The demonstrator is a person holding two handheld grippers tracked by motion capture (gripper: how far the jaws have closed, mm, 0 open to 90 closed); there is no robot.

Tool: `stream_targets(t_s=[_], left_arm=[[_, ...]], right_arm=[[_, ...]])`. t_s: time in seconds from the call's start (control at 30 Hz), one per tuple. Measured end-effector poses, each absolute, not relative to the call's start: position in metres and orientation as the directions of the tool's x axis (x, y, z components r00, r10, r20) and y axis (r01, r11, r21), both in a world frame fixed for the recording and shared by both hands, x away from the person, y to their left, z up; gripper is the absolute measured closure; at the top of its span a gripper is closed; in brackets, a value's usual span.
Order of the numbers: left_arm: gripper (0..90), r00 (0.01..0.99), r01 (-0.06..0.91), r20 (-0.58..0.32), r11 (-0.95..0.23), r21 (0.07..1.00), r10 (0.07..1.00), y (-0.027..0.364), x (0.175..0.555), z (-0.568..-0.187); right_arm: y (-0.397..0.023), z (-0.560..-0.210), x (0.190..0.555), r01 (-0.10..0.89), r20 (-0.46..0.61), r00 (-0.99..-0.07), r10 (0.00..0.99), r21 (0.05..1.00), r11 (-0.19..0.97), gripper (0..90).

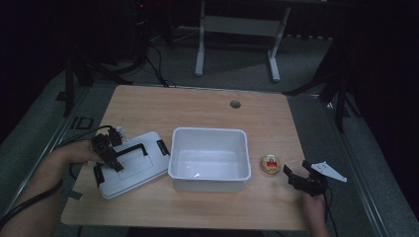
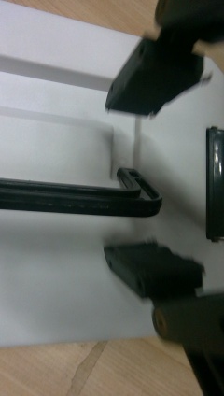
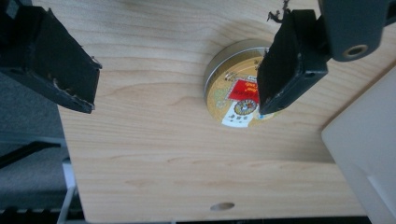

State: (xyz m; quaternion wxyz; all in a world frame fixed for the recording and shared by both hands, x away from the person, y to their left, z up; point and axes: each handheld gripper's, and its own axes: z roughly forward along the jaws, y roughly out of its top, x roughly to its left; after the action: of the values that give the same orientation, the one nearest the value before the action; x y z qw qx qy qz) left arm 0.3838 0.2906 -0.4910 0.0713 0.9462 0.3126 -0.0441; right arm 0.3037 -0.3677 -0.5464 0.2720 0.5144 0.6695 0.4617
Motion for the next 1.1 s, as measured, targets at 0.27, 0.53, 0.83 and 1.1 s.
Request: stream_targets(t_s=[0.27, 0.53, 0.83, 1.1], left_arm=[[13.7, 0.808, 0.589, -0.101, -0.798, 0.125, 0.580, 0.293, 0.383, -0.488], [13.6, 0.822, 0.569, -0.084, -0.812, 0.130, 0.563, 0.292, 0.382, -0.484], [11.2, 0.822, 0.569, -0.077, -0.813, 0.125, 0.564, 0.297, 0.380, -0.479], [11.2, 0.821, 0.571, -0.076, -0.814, 0.107, 0.566, 0.298, 0.379, -0.477]], right_arm=[[-0.377, -0.539, 0.316, 0.548, 0.071, -0.420, 0.905, 0.815, 0.190, 13.2], [-0.398, -0.542, 0.320, 0.519, 0.021, -0.591, 0.806, 0.776, 0.359, 13.7], [-0.414, -0.543, 0.326, 0.465, 0.002, -0.738, 0.675, 0.726, 0.507, 14.0], [-0.405, -0.528, 0.332, 0.440, -0.003, -0.822, 0.570, 0.632, 0.638, 16.1]])
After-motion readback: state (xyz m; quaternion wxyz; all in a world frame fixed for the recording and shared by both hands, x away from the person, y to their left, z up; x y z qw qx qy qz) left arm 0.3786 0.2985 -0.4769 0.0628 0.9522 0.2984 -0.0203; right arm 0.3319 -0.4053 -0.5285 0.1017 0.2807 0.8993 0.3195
